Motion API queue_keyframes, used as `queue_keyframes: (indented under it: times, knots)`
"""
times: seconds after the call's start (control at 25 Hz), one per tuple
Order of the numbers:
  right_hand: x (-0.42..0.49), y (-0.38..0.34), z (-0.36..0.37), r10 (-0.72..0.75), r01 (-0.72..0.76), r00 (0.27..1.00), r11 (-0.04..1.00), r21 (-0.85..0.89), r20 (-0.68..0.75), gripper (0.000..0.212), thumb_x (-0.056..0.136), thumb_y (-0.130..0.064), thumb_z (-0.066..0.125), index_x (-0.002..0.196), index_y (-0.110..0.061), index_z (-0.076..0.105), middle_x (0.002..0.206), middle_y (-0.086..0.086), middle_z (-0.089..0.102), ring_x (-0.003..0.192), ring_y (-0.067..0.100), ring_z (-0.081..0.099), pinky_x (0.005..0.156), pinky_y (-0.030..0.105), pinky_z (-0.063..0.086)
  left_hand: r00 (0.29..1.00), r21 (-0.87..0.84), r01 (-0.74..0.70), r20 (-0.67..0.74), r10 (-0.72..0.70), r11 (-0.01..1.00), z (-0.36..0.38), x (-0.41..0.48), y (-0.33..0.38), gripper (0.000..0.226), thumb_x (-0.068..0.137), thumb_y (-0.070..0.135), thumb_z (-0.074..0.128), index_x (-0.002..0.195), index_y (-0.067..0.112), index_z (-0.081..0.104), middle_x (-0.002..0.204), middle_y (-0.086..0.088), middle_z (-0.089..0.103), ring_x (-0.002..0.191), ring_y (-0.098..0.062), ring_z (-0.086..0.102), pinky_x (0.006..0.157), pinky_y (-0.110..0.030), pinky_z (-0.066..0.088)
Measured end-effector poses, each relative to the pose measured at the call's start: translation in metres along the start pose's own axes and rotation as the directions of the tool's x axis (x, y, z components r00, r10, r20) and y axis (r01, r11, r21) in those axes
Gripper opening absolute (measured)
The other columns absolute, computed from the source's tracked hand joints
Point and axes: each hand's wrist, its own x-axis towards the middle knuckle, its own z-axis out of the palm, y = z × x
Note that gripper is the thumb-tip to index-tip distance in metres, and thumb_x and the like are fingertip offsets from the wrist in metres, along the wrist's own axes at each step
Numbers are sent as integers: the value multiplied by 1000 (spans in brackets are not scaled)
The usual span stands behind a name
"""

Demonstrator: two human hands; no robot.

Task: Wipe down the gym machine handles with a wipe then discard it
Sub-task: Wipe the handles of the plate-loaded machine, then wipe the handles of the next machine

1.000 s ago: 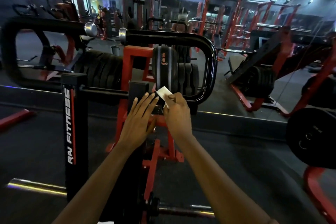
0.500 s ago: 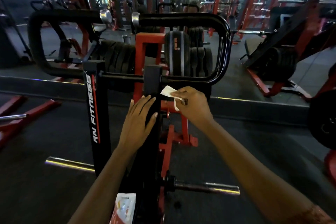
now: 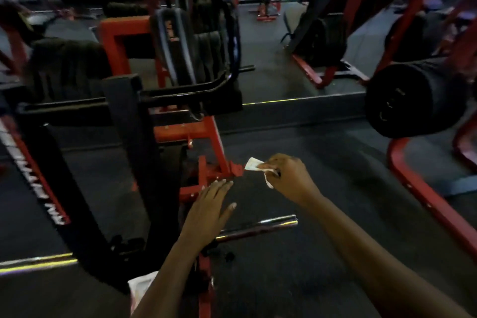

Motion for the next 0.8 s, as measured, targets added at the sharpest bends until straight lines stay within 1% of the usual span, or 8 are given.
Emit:
queue_keyframes:
  times: [0.2, 0.32, 0.4, 0.48, 0.56, 0.68, 0.76, 0.8]
  knots:
    - [-60, 96, -62, 210, -222, 966, 972, -73, -152, 27, 83, -10, 59, 106, -19, 70, 107, 4, 64, 93, 20, 62, 81, 26, 45, 971, 9, -182, 159, 178, 983, 54, 60, 85, 87, 72, 64, 4, 143, 22, 32, 150, 1, 31, 141, -13, 22, 114, -25, 2]
    - [-119, 152, -114, 357, -394, 877, 918, -54, -322, 23, 83, -13, 61, 103, -18, 71, 105, 4, 64, 89, 20, 62, 79, 28, 46, 914, -56, -339, 216, 343, 939, 93, 91, 172, 76, 82, 63, 15, 143, 22, 32, 150, 2, 33, 141, -13, 23, 115, -28, 6]
    - [-166, 187, -146, 436, -492, 789, 870, -21, -432, 21, 82, -12, 61, 99, -16, 73, 101, 6, 66, 89, 21, 63, 79, 30, 47, 854, -97, -445, 251, 455, 890, 122, 108, 240, 78, 80, 63, 12, 143, 21, 32, 149, 2, 34, 140, -13, 25, 116, -30, 10]
    - [-211, 216, -175, 492, -574, 693, 819, 11, -527, 19, 81, -12, 61, 95, -14, 74, 98, 6, 68, 89, 21, 64, 79, 31, 47, 788, -133, -531, 285, 545, 837, 148, 121, 305, 66, 89, 57, 21, 144, 21, 29, 149, 2, 33, 140, -11, 25, 116, -30, 10]
    - [-255, 239, -199, 546, -661, 587, 750, 36, -598, 20, 81, -10, 59, 95, -13, 73, 98, 6, 69, 90, 23, 65, 81, 31, 47, 716, -178, -608, 300, 631, 774, 172, 128, 363, 60, 92, 53, 29, 144, 22, 29, 149, 2, 34, 139, -12, 27, 116, -31, 12]
    - [-318, 259, -227, 618, -791, 371, 601, 112, -693, 25, 80, -7, 58, 100, -12, 72, 97, 8, 69, 88, 24, 64, 76, 26, 44, 572, -269, -713, 313, 759, 648, 202, 132, 443, 52, 96, 41, 40, 144, 21, 30, 146, 3, 37, 136, -11, 32, 115, -32, 14]
    - [-354, 267, -241, 624, -839, 229, 516, 174, -747, 24, 78, -5, 60, 98, -11, 73, 94, 8, 69, 86, 25, 65, 74, 26, 44, 452, -335, -771, 312, 835, 542, 217, 128, 495, 51, 96, 38, 41, 143, 20, 31, 145, 3, 38, 134, -11, 34, 115, -32, 15]
    - [-369, 270, -245, 623, -856, 173, 478, 196, -763, 23, 77, -5, 61, 96, -11, 73, 94, 8, 70, 86, 25, 65, 74, 27, 45, 392, -366, -794, 301, 870, 485, 224, 124, 516, 51, 96, 38, 42, 142, 20, 32, 144, 2, 39, 134, -12, 34, 115, -32, 17]
